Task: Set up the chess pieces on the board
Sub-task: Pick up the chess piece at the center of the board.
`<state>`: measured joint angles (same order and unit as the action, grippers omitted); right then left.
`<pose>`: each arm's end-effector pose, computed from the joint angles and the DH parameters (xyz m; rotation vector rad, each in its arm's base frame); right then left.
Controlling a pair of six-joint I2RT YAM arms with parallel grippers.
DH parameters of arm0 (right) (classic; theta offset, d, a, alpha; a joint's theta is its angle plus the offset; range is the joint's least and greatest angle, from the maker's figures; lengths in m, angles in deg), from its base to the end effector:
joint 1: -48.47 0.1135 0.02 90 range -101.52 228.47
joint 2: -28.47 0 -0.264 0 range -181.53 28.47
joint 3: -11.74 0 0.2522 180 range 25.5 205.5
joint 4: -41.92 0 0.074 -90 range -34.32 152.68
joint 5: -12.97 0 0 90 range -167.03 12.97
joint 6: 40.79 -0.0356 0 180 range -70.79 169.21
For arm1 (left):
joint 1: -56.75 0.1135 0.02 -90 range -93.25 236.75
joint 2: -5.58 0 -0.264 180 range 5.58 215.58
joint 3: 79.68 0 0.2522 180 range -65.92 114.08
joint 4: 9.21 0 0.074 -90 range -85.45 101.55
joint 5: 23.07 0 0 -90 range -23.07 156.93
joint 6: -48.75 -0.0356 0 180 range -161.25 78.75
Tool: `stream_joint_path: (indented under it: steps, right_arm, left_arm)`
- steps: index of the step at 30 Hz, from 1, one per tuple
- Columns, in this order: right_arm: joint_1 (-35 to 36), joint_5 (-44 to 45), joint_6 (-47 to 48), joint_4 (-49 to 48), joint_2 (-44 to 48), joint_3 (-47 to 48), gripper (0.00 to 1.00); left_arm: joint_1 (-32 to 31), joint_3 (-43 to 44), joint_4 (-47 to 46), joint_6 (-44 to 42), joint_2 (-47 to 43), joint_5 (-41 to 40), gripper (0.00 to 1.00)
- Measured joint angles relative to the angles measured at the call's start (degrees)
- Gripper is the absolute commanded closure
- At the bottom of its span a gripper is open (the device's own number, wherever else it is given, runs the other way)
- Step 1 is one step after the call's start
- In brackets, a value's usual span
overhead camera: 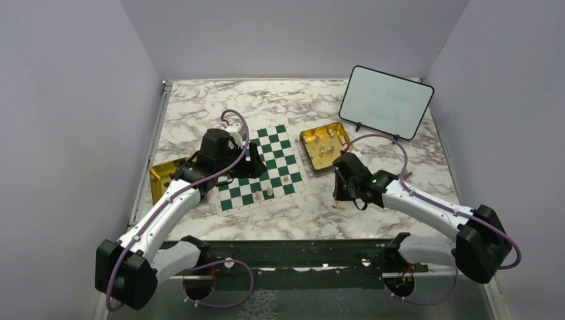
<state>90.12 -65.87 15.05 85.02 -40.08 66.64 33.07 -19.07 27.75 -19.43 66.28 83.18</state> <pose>0.1751 0.1465 0.2086 -0.0925 2.5539 0.2717 0.2060 -0.1012 0.2782 0.1997 2.2836 -0.7414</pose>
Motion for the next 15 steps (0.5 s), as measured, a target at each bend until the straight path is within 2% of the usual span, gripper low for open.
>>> stream_joint_path:
  steps: [7,15]
  right_arm:
    - [0.00,3.89,-11.67,2.36,-3.72,-0.79,0.76]
    - [0.00,4.87,-14.88,2.01,-9.11,-0.79,0.70]
  left_arm:
    - [0.00,-2.03,-0.42,-1.55,-2.21,-0.74,0.24]
    - [0.00,-2.58,-1.25,-2.60,-3.91,-1.44,0.24]
